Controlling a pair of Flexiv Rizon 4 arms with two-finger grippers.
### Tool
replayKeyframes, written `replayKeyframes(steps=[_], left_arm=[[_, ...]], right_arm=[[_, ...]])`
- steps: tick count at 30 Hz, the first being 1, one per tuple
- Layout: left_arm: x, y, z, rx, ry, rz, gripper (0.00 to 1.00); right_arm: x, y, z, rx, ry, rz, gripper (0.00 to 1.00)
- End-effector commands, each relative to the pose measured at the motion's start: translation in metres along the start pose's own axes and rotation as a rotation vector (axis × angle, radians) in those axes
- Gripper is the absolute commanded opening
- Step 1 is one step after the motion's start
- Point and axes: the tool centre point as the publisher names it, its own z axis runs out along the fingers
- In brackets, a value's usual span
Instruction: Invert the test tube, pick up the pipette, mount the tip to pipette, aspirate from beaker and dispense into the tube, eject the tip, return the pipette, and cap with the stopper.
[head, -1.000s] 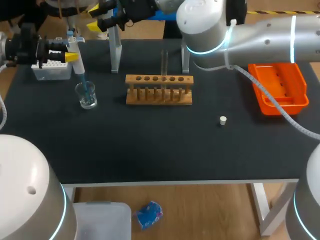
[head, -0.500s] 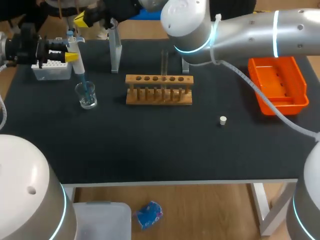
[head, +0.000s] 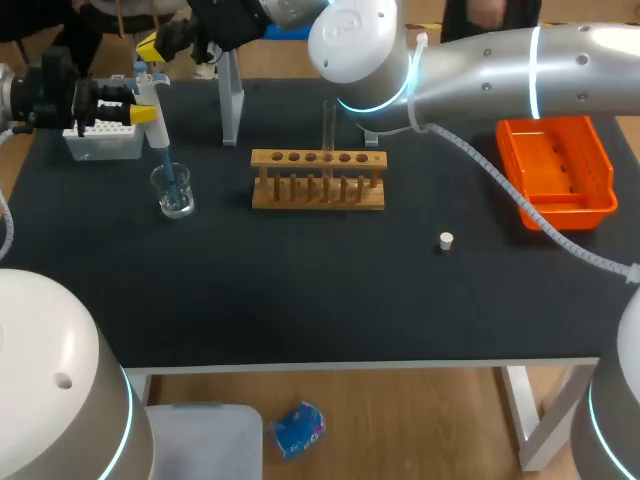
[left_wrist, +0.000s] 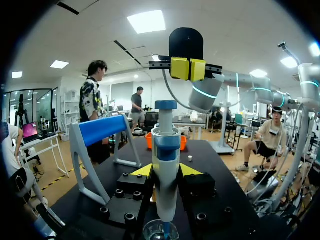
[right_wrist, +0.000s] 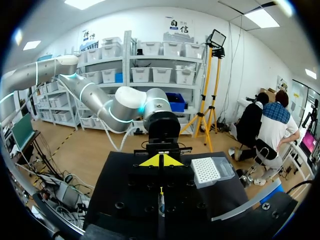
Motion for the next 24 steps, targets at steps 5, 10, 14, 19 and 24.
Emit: replayKeyframes(steps=[5,10,14,19,24], left_arm=[[-0.001,0.000,-0.001,0.001,0.004,0.001,0.00],[-0.001,0.000,-0.001,0.001,0.004,0.001,0.00],[-0.001,0.000,-0.001,0.001,0.004,0.001,0.00],[-0.001,0.000,-0.001,0.001,0.004,0.001,0.00],[-0.001,0.000,-0.001,0.001,0.004,0.001,0.00]], right_arm=[[-0.001,-0.004,0.005,0.007,0.006,0.009,0.00],[-0.003,-0.007,0.009,0.010,0.012,0.016,0.00],[-0.004,-0.008,0.010,0.010,0.015,0.020,0.00],[-0.007,-0.010,0.013,0.004,0.020,0.025,0.00],[-0.010,-0.010,0.015,0.002,0.024,0.025,0.00]])
